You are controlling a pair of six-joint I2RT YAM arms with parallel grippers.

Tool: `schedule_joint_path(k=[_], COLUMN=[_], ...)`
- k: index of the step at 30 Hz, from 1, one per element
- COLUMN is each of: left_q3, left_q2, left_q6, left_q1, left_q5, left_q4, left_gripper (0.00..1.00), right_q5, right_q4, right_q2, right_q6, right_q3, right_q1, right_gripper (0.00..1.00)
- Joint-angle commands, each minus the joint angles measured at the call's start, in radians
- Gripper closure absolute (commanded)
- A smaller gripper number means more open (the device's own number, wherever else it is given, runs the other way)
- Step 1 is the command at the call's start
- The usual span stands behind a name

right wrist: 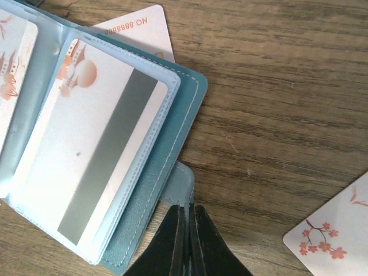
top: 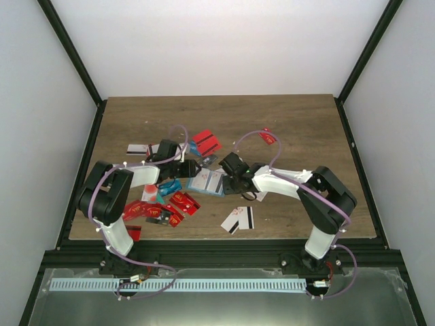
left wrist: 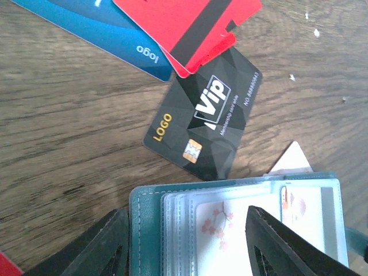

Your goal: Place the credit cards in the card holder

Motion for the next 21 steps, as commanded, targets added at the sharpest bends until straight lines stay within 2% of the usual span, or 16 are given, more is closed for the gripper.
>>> schedule_joint_path(k=[1,7,15,21], left_q3=[-0.052,-0.077,-0.074,-0.05], left_q2=[0.015,-0.021,-0.13,-0.151], left_q6=[-0.022,-0.044,-0.078,-0.106], left_q1=[-0.014,-0.022,-0.065,-0.102], left_q5=[0.116,0.174,0.188,0.195], left_q4=[-0.02,0.017,0.0,0.006], left_gripper=[0.43,0.43,0.43,0.43], right_q5=[-0.032,-0.036,-0.036,-0.036], right_q4=[0.039,0.04,0.038,0.038], right_q2=[-0.013,0.0,0.006,0.016], right_q6=[-0.023,-0.025,-0.019,-0.017], right_q3=[-0.009,-0.006,-0.004,0.001], right_q1=[-0.01,-0.011,-0.011,-0.012], right_gripper=[0.99,0.99,0.99,0.99])
